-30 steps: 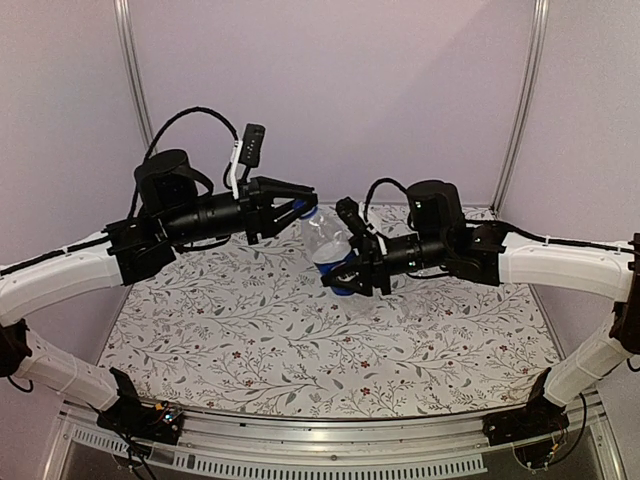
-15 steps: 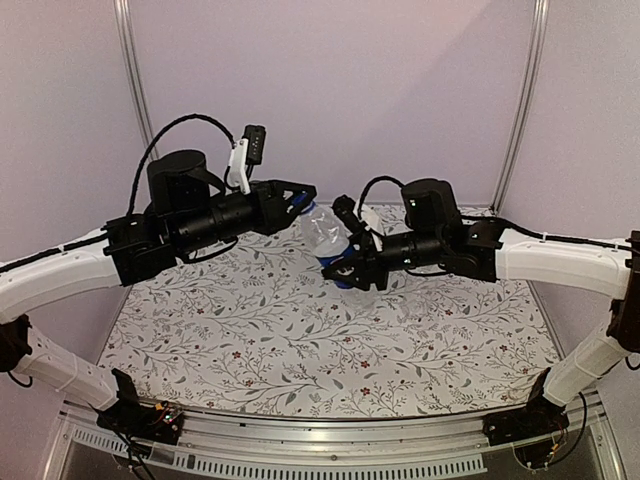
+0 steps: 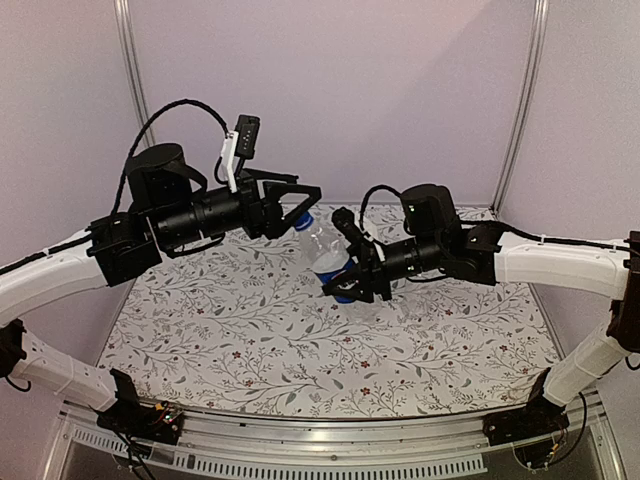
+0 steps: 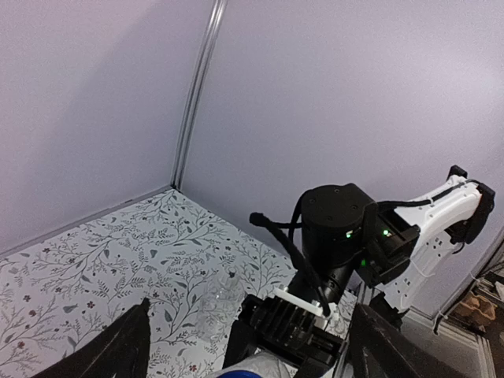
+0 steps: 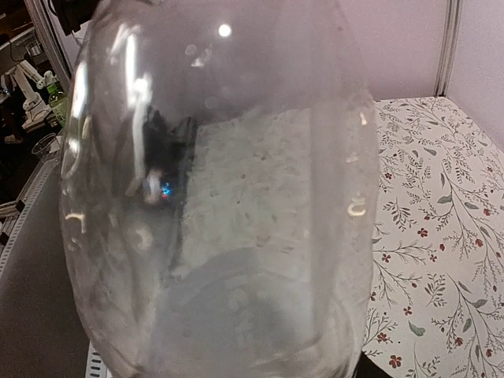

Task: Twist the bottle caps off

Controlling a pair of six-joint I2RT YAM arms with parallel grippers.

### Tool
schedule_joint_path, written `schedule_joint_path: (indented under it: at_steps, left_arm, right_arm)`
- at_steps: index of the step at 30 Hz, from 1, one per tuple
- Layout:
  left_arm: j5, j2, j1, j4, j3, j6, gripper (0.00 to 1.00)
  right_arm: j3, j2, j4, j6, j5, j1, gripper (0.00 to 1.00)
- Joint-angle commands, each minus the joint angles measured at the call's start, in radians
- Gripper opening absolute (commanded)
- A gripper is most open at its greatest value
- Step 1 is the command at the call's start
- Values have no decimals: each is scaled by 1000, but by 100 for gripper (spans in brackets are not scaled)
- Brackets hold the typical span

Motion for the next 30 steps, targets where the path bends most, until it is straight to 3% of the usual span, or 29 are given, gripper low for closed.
schedule_joint_path:
  at_steps: [1, 6, 14, 23, 30]
  left_arm:
    - [201, -47, 35, 34, -9, 87, 88]
    - [456, -77, 85, 77, -42, 134, 88]
    - [678, -36, 140, 129, -31, 156, 85]
    - [834, 46, 142, 222, -28, 131, 85]
    - [865, 66, 141, 252, -34, 119, 77]
  right_arm:
    - [-12, -19, 3, -14, -115, -5, 47]
    - [1, -15, -5, -24, -216, -5, 48]
    - [30, -3, -18, -29, -348, -5, 48]
    - [51, 21, -18, -16, -425, -5, 48]
    - [50, 32, -18, -20, -451, -5, 48]
